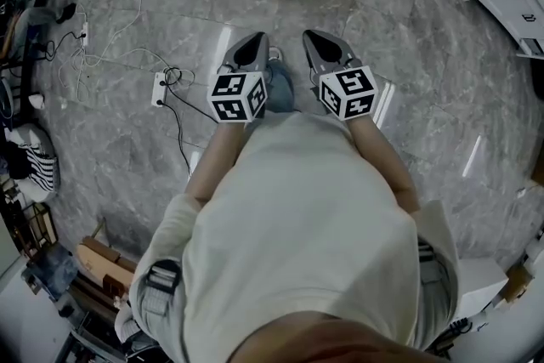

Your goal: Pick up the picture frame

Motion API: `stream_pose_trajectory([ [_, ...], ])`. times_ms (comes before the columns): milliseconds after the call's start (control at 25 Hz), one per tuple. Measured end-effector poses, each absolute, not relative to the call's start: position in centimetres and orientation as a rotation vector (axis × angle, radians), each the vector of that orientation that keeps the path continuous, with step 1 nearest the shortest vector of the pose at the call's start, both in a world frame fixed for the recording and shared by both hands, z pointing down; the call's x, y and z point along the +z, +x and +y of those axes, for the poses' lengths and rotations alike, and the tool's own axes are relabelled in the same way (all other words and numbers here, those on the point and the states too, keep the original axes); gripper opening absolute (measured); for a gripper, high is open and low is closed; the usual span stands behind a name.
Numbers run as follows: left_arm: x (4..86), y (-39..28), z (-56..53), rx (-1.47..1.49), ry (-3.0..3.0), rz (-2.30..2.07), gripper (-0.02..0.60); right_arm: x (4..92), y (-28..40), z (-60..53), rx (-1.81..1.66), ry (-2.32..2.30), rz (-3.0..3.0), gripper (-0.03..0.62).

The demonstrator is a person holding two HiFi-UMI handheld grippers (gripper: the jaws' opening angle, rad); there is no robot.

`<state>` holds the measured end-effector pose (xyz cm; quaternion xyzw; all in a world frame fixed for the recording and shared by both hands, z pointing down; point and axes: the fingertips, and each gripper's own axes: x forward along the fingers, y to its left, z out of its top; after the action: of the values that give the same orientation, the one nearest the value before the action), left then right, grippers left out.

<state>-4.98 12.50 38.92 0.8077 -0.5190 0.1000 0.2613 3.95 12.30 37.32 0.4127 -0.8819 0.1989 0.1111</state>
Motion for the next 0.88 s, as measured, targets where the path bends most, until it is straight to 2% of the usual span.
stream_pose_trajectory([
  [440,38.1,-6.3,1.3,0.304,2.236,-1.334,0.002,35.7,2.6,1.3,0.573,1.288,-2.562,-0.002],
  [880,39.4,-8.2,-5.3,0.334,2.246,-1.281,0.002,36.8,1.0,-5.8,0.603,1.348,-2.522,-0.002],
])
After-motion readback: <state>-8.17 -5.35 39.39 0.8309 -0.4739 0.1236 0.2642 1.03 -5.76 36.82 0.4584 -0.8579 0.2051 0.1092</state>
